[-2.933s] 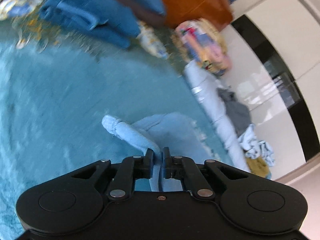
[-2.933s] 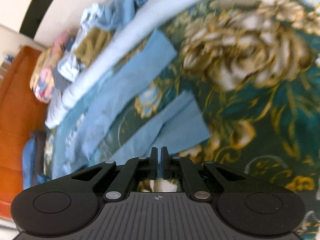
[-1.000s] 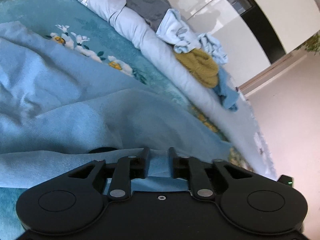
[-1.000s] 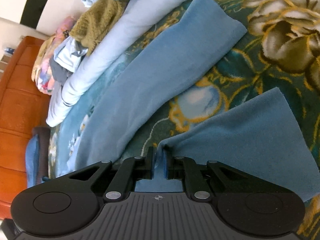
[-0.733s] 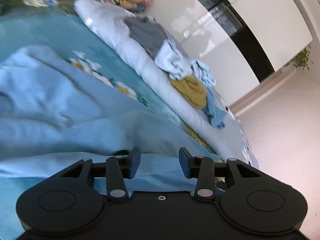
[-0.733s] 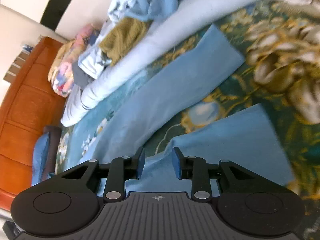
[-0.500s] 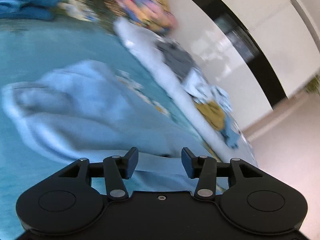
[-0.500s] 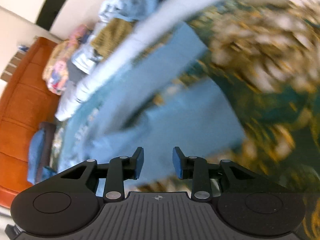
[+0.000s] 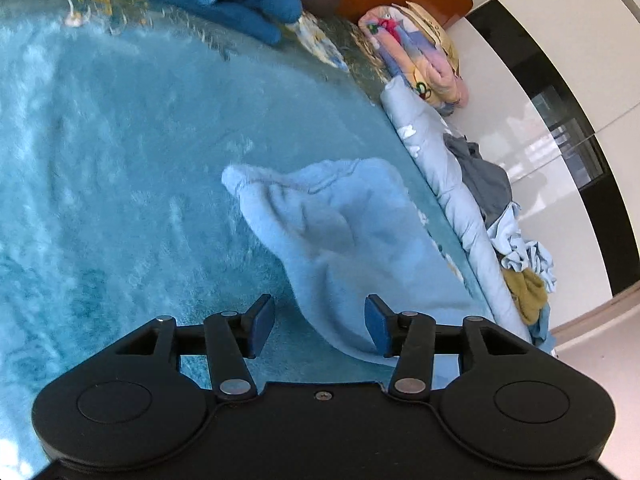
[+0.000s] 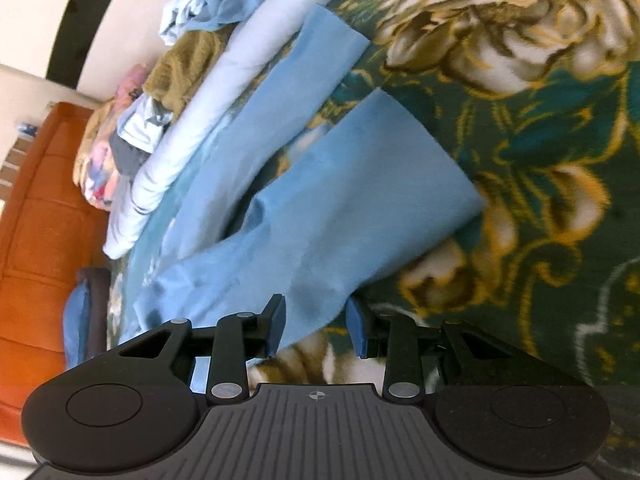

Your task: Fold clothes

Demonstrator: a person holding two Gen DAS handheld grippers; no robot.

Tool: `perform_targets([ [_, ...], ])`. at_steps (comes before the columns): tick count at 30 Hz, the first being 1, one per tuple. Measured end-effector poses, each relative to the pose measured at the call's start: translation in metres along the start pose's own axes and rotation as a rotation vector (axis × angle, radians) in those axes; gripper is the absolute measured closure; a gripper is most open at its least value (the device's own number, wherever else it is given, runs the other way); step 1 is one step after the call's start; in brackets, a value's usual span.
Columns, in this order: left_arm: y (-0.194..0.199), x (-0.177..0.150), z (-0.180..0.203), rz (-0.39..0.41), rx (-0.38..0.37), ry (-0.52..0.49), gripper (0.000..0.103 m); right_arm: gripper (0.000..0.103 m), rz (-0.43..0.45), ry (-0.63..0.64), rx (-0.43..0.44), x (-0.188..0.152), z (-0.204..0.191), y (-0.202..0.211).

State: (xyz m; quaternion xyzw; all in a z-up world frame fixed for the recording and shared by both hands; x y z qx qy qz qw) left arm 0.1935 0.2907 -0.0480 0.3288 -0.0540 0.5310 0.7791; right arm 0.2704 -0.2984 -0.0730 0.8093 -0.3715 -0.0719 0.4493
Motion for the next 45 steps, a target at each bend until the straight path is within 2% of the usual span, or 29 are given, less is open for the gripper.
perform_targets([
  [5,-0.012,0.003,-0.009,0.028,-0.074,0.004,0.055,0.073,0.030,-0.017,0.038,0.000,-0.003,-0.005],
  [7,-0.016,0.008,-0.012,0.036,-0.093,0.004,0.055,0.080,0.049,-0.036,0.042,0.002,-0.005,-0.007],
  [8,-0.018,0.010,-0.012,0.039,-0.100,0.004,0.055,0.086,0.063,-0.050,0.024,0.004,-0.007,-0.010],
  [13,-0.026,0.016,-0.013,0.063,-0.116,0.036,0.056,0.096,0.103,-0.022,-0.068,0.003,-0.024,-0.015],
  [15,-0.028,0.018,-0.010,0.061,-0.127,0.052,0.060,0.099,0.110,0.001,-0.074,0.003,-0.033,-0.012],
  [17,-0.026,0.022,-0.006,0.069,-0.106,0.060,0.091,0.100,0.129,-0.011,-0.030,0.004,-0.039,-0.001],
  [19,-0.024,0.027,-0.001,0.077,-0.085,0.068,0.093,0.100,0.161,-0.019,0.028,0.007,-0.044,0.015],
  [23,-0.011,0.035,0.023,0.094,-0.114,0.024,0.097,0.100,0.246,0.025,0.089,0.011,-0.057,0.061],
  [29,0.017,0.034,0.046,0.101,-0.116,-0.065,0.099,0.100,0.301,0.103,0.085,0.007,-0.050,0.117],
  [33,0.023,0.023,0.032,0.078,-0.075,-0.061,0.099,0.100,0.256,0.117,-0.009,-0.008,-0.021,0.116],
  [40,0.017,0.003,0.001,0.015,0.002,-0.015,0.099,0.100,0.100,0.007,-0.165,-0.027,0.036,0.066],
  [45,0.014,0.003,-0.003,0.007,-0.003,0.000,0.097,0.099,0.080,-0.003,-0.176,-0.028,0.042,0.057],
])
Point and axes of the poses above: each gripper's, at about its wrist camera, not at the fingertips, and y roughly against the way its jaws point, z to its right, x to its top, the point moved 4 cm from there along -y, roughly the way its jaws point, and after that the axes turned 10 degrees about -x, right-handed, at the moved point
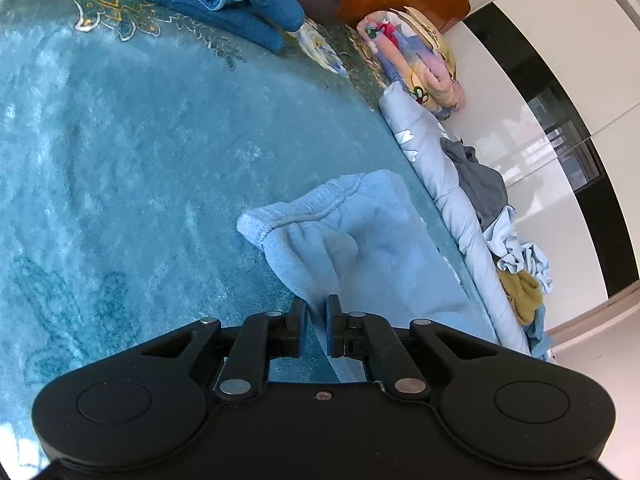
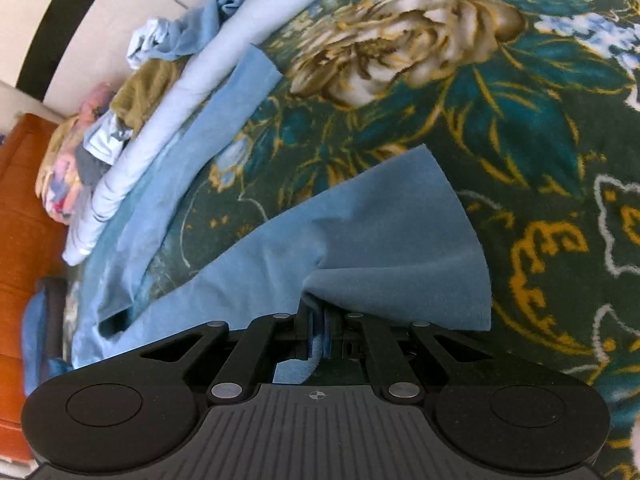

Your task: Fold clothes

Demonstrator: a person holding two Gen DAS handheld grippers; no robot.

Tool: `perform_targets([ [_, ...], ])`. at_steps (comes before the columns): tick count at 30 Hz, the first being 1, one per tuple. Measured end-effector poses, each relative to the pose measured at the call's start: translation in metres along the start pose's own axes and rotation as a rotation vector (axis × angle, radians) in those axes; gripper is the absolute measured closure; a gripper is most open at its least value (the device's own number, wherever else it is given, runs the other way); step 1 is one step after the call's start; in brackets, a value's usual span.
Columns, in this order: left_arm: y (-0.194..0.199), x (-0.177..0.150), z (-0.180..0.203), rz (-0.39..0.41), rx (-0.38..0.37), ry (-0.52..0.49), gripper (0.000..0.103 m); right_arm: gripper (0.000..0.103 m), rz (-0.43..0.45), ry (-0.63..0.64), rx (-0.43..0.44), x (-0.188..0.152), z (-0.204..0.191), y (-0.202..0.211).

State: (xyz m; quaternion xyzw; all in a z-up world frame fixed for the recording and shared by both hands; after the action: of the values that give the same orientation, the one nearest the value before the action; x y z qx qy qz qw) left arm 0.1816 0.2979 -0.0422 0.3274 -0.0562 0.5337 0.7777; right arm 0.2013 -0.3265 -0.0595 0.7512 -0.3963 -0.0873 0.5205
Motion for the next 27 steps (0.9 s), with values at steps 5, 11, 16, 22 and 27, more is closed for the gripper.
perform_targets([
  [5,-0.009,-0.004,0.000,-0.021,0.009,0.010,0.078,0.095,-0.039,0.059,-0.014,0.000,-0.007,0.004],
  [11,-0.018,-0.008,-0.003,-0.035,0.014,0.025,0.068,0.083,0.043,0.226,-0.038,0.011,-0.007,0.050],
  [16,-0.023,-0.006,0.000,-0.034,0.007,0.017,0.061,0.079,0.208,0.228,-0.152,0.048,0.010,0.068],
  [22,-0.032,-0.005,0.003,-0.024,0.011,0.020,0.057,0.080,0.167,0.102,0.035,0.095,-0.025,0.010],
  [27,-0.036,-0.002,0.003,-0.023,0.006,0.027,0.056,0.078,0.119,0.067,0.010,0.125,-0.065,-0.060],
])
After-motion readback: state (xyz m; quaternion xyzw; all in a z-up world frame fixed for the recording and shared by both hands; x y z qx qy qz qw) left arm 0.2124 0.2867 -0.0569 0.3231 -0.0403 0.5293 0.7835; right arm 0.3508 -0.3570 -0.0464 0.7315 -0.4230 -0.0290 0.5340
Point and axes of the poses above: each gripper's, at about its wrist camera, not at the fingertips, and y roughly against the way its jaws point, z to its right, x to its top, the point moved 4 cm from there along -y, roughly the way its jaws point, and after that the axes turned 10 degrees about -x, right-handed, at the moved point
